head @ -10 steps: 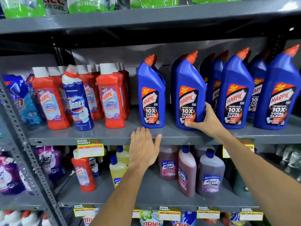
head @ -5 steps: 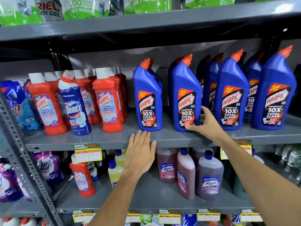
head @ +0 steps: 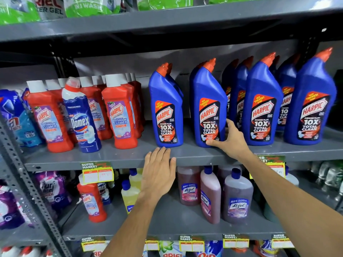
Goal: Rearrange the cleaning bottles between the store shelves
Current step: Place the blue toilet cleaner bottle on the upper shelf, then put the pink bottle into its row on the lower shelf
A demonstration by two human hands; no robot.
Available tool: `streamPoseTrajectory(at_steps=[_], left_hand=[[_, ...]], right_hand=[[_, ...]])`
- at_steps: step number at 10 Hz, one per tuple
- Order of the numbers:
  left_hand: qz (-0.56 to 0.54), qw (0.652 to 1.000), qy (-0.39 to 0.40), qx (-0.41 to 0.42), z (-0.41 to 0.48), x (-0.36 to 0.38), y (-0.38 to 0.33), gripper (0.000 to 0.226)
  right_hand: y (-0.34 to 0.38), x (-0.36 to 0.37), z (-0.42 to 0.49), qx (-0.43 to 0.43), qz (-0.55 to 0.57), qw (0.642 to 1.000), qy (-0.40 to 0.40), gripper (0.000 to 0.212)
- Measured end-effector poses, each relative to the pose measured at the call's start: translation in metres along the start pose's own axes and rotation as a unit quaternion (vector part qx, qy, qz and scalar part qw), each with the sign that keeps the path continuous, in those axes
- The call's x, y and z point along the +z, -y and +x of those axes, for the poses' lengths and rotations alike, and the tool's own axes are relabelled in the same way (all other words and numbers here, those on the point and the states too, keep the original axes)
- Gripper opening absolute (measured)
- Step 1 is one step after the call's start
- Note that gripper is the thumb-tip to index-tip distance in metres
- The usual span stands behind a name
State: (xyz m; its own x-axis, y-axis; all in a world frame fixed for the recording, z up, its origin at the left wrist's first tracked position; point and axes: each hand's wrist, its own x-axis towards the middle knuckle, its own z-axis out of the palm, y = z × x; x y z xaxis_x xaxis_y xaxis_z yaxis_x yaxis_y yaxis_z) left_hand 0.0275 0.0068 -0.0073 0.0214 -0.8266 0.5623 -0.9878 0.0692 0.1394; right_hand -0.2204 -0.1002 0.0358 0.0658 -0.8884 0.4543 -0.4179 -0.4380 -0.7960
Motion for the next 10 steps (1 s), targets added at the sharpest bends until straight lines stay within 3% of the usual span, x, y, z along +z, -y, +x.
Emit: streamPoseTrajectory(at_steps=[5, 8, 9, 10], left_hand=[[-0.008, 1.0, 0.003, 0.002, 0.0, 0.0, 0.002, 0.052], [-0.007, 0.999, 0.0, 0.037, -0.005, 0.002, 0.01, 0.058], [-0.011, 0.997, -0.049, 0.053, -0.024, 0.012, 0.014, 0.062], [-0.007, 0.996, -0.071, 0.056, -0.05, 0.034, 0.016, 0.065]], right_hand=[[0.002, 0.005, -0.006, -0.013, -0.022, 1.0, -0.006, 0.101], [0.008, 0.01, -0.029, -0.055, -0.001, 0.995, -0.085, 0.108], [0.007, 0.017, -0.055, -0.094, 0.013, 0.982, -0.163, 0.094], [-0.002, 0.029, -0.086, -0.151, -0.01, 0.955, -0.254, 0.064]])
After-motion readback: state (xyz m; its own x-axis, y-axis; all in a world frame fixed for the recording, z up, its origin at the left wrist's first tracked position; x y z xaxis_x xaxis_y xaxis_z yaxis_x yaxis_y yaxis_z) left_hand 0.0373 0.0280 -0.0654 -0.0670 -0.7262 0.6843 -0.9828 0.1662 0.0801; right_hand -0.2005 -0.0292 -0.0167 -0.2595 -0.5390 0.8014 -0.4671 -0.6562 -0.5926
